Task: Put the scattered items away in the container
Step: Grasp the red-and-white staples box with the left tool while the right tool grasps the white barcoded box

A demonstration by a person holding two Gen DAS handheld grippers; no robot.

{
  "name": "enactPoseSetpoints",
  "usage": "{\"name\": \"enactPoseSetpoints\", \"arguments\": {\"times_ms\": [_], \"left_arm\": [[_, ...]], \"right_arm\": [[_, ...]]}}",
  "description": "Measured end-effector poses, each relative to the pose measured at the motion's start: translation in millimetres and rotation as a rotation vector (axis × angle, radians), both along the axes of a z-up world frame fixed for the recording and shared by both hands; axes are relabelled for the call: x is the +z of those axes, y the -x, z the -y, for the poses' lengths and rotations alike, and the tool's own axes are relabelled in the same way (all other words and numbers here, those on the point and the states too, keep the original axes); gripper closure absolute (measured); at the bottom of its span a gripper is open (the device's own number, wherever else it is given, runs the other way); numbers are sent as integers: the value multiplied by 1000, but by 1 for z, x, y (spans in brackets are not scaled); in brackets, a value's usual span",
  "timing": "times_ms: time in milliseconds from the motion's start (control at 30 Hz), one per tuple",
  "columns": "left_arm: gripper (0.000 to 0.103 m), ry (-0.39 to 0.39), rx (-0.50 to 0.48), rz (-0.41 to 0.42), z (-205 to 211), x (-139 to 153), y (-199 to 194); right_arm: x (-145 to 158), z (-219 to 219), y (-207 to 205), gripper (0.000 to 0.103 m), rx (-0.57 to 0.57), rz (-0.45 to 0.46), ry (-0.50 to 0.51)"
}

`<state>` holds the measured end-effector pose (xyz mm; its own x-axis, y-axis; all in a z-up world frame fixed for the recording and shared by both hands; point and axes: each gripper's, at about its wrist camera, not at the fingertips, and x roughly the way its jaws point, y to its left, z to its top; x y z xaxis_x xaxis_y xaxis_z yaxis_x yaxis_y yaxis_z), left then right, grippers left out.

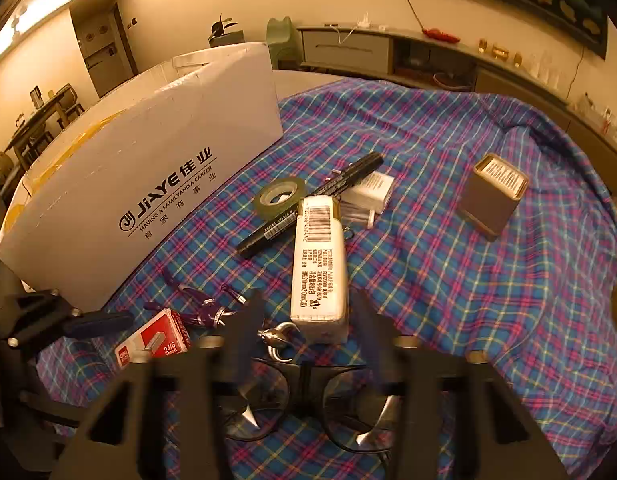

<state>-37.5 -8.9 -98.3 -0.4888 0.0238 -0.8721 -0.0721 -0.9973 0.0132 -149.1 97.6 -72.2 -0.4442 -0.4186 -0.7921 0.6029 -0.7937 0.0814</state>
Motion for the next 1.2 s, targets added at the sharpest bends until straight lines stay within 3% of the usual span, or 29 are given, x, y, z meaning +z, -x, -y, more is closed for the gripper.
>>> {"name": "enactPoseSetpoints", "arguments": {"times_ms": [33,67,333,733,1200], "left_arm": [[51,-5,7,-6,1,1,0],[64,-10,10,-10,1,1,0],[64,-19,21,-48,4,12,-1],[64,-56,34,-135,15,44,-14],[64,-96,50,-218,23,81,-31]], "right_arm": [[0,-2,0,74,-3,11,5],[1,-5,-1,76,-7,15,16],[17,-15,-5,80,-40,27,99],[45,-12,-38,80,-17,-27,173],[55,-14,-66,80,-24,-40,218]]}}
